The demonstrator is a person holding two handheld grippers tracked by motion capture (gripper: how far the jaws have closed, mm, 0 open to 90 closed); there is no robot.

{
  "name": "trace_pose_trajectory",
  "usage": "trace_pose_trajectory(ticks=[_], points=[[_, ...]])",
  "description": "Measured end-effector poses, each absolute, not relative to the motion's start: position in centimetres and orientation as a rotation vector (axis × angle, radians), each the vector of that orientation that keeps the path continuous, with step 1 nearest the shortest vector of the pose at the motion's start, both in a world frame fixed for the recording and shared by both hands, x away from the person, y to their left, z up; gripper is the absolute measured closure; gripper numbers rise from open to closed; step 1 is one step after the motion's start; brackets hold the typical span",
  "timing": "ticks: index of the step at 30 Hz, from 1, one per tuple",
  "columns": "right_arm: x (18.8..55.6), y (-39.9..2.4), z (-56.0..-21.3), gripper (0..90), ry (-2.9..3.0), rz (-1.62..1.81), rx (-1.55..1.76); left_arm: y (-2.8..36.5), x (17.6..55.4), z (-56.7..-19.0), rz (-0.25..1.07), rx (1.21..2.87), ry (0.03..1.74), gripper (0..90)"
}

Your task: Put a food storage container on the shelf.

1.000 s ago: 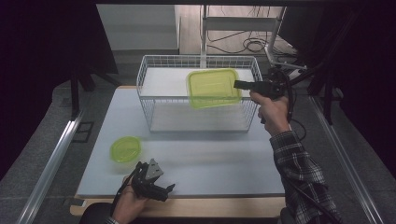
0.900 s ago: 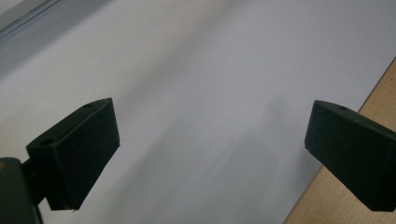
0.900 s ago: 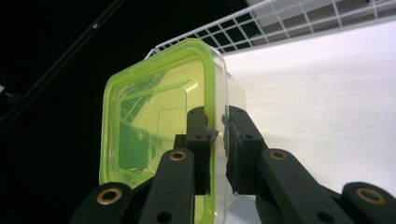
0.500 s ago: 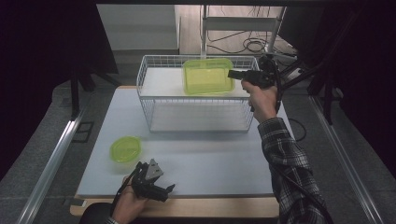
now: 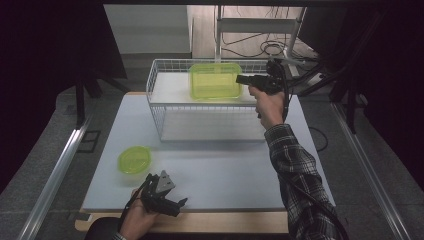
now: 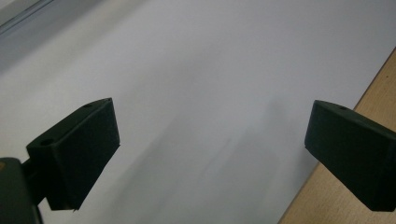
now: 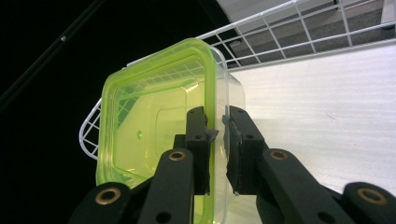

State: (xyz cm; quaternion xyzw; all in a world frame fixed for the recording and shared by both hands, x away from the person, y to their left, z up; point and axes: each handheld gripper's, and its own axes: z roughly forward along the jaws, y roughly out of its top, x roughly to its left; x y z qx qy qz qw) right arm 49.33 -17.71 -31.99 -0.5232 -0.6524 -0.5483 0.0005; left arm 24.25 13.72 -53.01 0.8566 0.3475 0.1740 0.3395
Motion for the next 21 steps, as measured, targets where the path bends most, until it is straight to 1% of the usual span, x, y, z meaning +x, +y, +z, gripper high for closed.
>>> trace_pose_trajectory(ticks=[20, 21], points=[[50.7, -16.7, -32.3, 65.9, -2.231, -1.644, -1.690, 13.6, 24.2, -53.1, 0.446, 2.240, 0.901, 2.9], [50.7, -16.7, -32.3, 63.1, -2.232, -1.647, -1.687, 13.6, 24.2, -53.1, 0.445, 2.240, 0.901, 2.9]])
